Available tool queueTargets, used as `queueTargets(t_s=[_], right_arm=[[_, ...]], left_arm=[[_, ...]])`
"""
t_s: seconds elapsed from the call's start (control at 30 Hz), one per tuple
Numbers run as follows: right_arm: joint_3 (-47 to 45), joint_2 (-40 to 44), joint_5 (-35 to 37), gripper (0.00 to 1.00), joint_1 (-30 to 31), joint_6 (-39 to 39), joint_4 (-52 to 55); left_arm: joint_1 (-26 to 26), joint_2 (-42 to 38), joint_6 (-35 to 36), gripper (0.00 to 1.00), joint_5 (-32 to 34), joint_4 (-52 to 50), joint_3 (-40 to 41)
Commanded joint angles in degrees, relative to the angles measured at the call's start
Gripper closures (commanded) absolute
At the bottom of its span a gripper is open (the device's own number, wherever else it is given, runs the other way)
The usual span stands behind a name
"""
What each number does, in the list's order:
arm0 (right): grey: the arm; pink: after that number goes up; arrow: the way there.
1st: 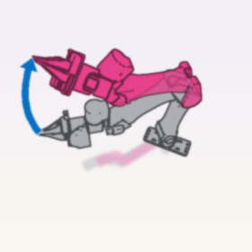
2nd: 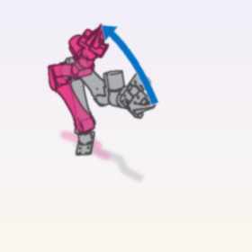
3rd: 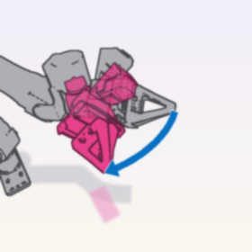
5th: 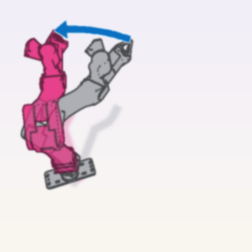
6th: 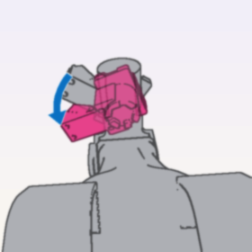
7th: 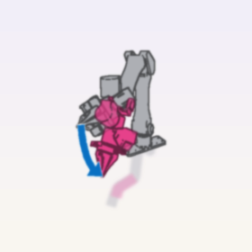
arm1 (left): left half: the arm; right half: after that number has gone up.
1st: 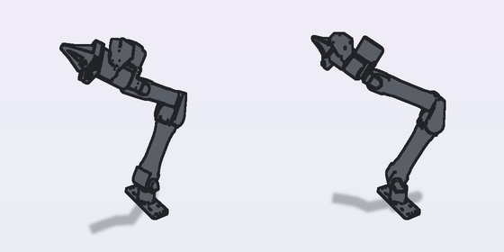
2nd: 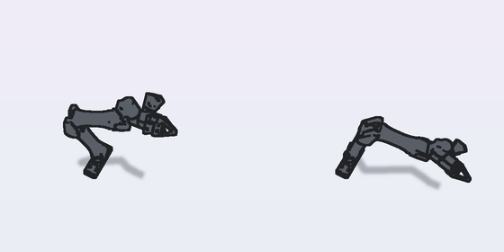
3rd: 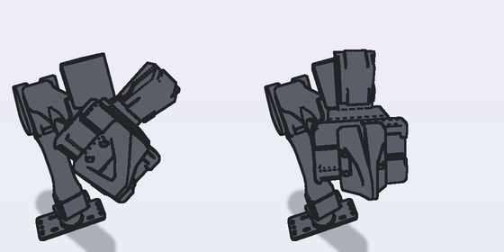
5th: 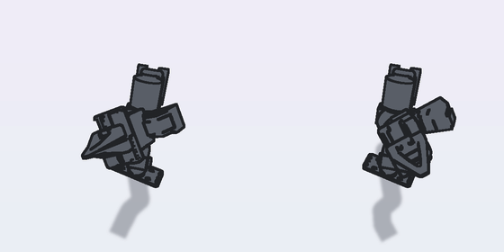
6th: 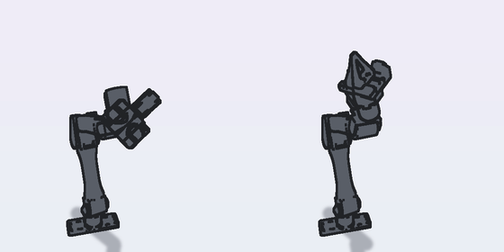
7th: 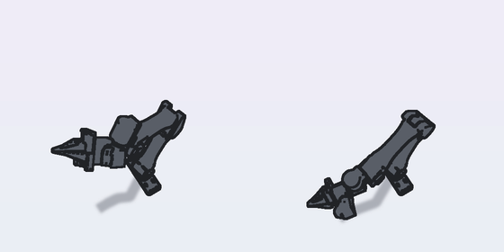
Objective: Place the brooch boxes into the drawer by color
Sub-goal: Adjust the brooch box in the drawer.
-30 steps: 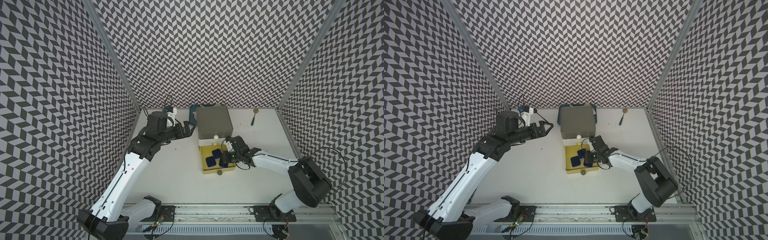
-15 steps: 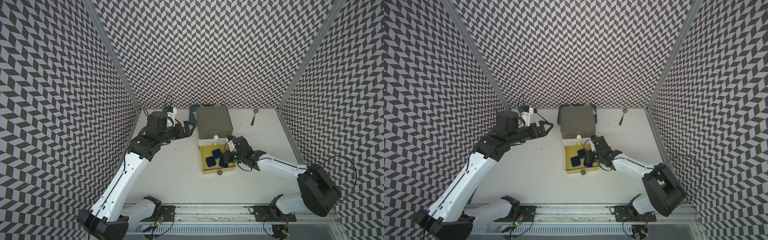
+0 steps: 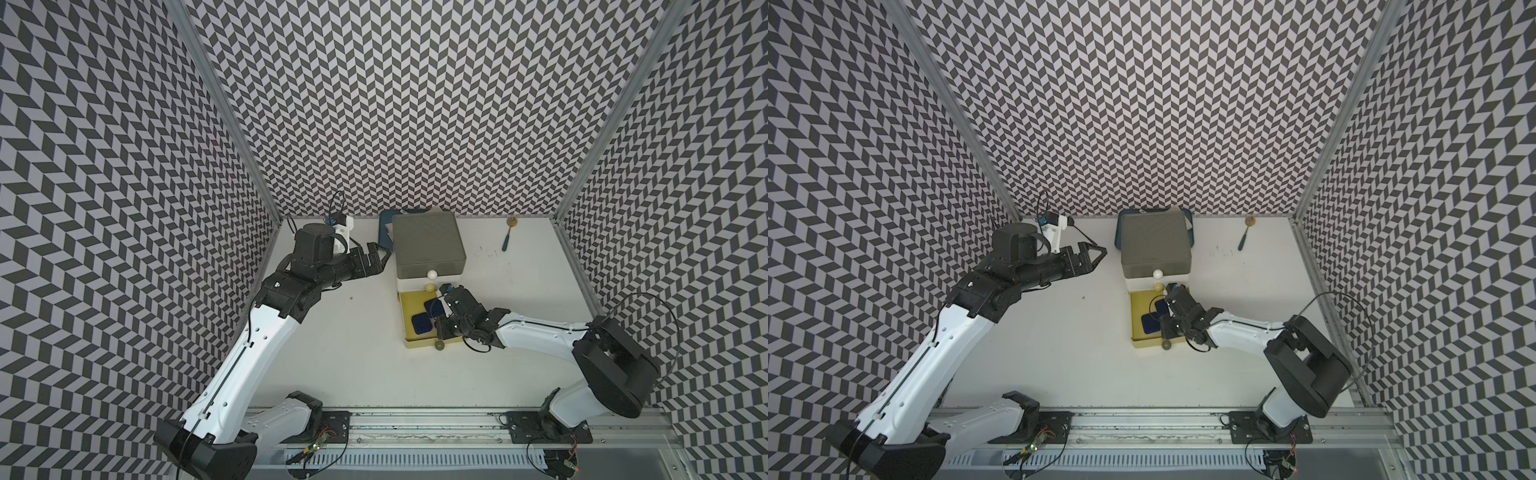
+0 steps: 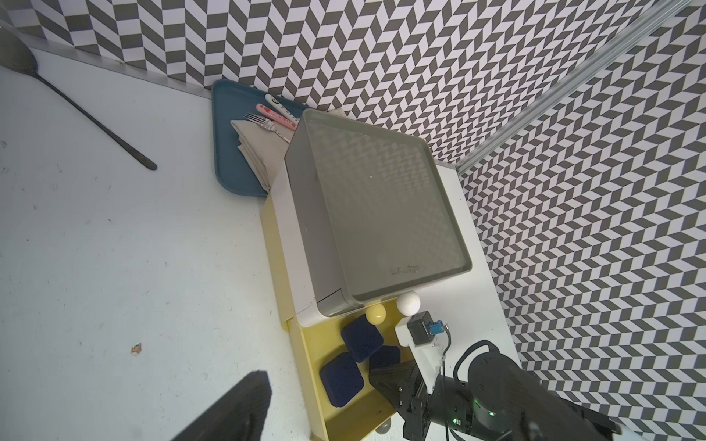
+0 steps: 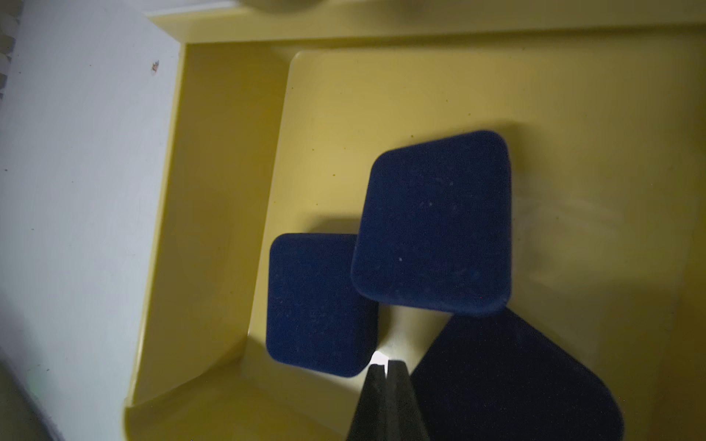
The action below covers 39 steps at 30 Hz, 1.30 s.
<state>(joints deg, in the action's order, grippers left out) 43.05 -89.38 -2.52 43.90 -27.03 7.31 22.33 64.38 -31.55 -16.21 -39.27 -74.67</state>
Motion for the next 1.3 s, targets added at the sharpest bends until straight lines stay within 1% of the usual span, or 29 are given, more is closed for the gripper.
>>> queueTargets(t_s=[0.0, 0.23, 0.3, 0.53, 0.7, 0.87, 1.03, 1.27], right_arm=[[1.4, -1.8, 4.1, 1.00, 0.6, 0.9, 0.0], [1.5, 0.7, 8.0, 1.00, 0.8, 1.0, 3.5], [1.2, 2.3, 7.2, 1.00, 0.8, 1.5, 3.4], [1.8, 10.9, 0.1, 1.00, 1.1, 3.9, 1.5], [1.8, 15.5, 2.8, 1.00, 1.0, 4.3, 2.8], [-0.7, 12.6, 5.5, 1.00, 1.0, 3.6, 1.9], [-2.8, 9.1, 5.0, 1.00, 1.0, 2.0, -2.6], [-1.5, 6.2, 5.9, 1.00, 1.1, 2.2, -5.6]], left_arm=[[-0.4, -1.0, 0.7, 0.00, 0.1, -0.5, 0.2], [-0.4, -1.0, 1.0, 0.00, 0.1, -0.5, 0.3], [-0.4, -1.0, 1.0, 0.00, 0.1, -0.5, 0.4], [-0.5, -1.1, 0.7, 0.00, -0.1, -0.5, 0.3], [-0.6, -1.3, 0.4, 0.00, -0.1, -0.5, 0.1], [-0.5, -1.4, -0.1, 0.00, -0.5, 0.0, 0.1], [-0.5, -1.5, 0.3, 0.00, -0.2, -0.7, -0.2], [-0.5, -1.1, 0.3, 0.00, -0.1, -0.5, -0.2]])
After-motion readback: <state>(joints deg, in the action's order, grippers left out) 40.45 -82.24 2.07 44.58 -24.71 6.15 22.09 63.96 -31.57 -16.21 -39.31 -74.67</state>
